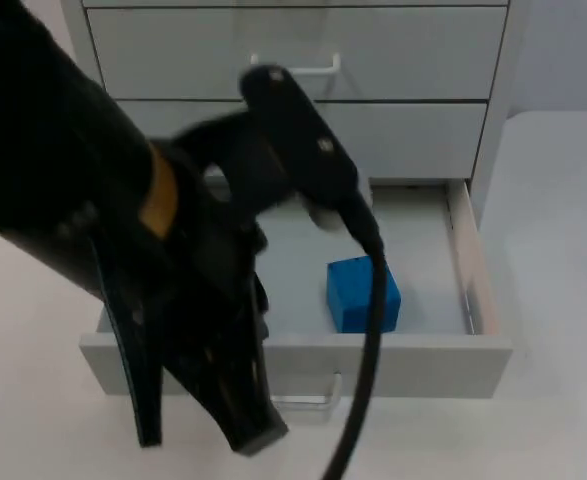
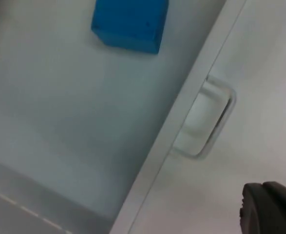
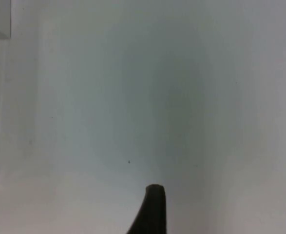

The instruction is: Open the drawer with the left hand, place the block into the drawer with the right hand, then close the drawer with the left hand.

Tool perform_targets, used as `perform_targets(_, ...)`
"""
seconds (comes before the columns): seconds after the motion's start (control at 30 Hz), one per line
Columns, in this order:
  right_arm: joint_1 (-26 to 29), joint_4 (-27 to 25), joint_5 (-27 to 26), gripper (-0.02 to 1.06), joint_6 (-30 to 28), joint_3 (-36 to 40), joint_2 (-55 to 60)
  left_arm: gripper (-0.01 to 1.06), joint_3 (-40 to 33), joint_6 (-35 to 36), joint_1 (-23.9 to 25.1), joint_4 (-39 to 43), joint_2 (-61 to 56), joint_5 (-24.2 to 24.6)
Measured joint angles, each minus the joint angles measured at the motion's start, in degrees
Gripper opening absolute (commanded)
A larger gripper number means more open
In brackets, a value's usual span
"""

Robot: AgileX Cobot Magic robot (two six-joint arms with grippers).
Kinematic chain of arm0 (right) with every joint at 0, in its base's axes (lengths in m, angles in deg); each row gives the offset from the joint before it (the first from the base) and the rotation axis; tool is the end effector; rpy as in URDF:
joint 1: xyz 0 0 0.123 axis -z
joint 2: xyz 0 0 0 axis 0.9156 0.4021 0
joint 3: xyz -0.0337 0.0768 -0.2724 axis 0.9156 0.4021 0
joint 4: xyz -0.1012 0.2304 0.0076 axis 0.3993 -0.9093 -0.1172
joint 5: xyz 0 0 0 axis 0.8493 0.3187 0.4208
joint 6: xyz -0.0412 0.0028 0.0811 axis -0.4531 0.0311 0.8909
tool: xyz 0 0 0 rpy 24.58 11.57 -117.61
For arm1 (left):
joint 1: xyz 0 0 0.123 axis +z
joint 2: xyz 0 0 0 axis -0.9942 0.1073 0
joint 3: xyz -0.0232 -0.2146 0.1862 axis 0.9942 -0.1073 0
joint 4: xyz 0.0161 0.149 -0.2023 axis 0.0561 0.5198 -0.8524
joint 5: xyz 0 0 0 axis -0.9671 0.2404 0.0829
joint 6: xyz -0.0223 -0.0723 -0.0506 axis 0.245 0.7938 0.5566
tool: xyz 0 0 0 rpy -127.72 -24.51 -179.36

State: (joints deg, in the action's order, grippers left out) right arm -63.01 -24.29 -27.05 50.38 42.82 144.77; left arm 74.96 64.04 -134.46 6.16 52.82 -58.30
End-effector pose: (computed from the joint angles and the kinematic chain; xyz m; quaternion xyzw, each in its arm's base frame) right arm 0.2063 -0.0127 0.2751 0.0416 0.9627 -0.0087 0.2672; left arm 0.1815 -0.2028 0.1951 0.5167 0.8248 -0.0079 0.2295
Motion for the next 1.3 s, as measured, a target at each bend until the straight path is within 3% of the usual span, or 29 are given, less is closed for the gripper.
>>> perform_targets(0.13, 0.0, -0.12, -0.19, 0.73, 0.0, 0.0, 0.0, 0.0, 0.1, 9.53, -2.9, 11.37, 5.18, -0.11)
perform_targets(0.5, 0.0, -0.12, -0.61, 0.73, 0.4, 0.0, 0.0, 0.0, 0.09, 16.72, -3.8, 24.59, 14.3, -0.9)
perform_targets(0.63, 0.0, -0.12, -1.0, 0.73, 0.7, 0.0, 0.0, 0.0, 0.22, 22.78, -3.8, 32.41, 17.22, -2.31)
perform_targets(1.1, 0.0, -0.12, -1.12, 0.73, 0.7, 0.0, 0.0, 0.0, 4.52, 29.29, -3.8, 43.49, 25.4, -4.68)
perform_targets(1.3, 0.0, -0.12, -1.12, 0.73, 0.7, 0.0, 0.0, 0.0, 5.95, 41.01, -3.93, 53.85, 28.04, -2.9)
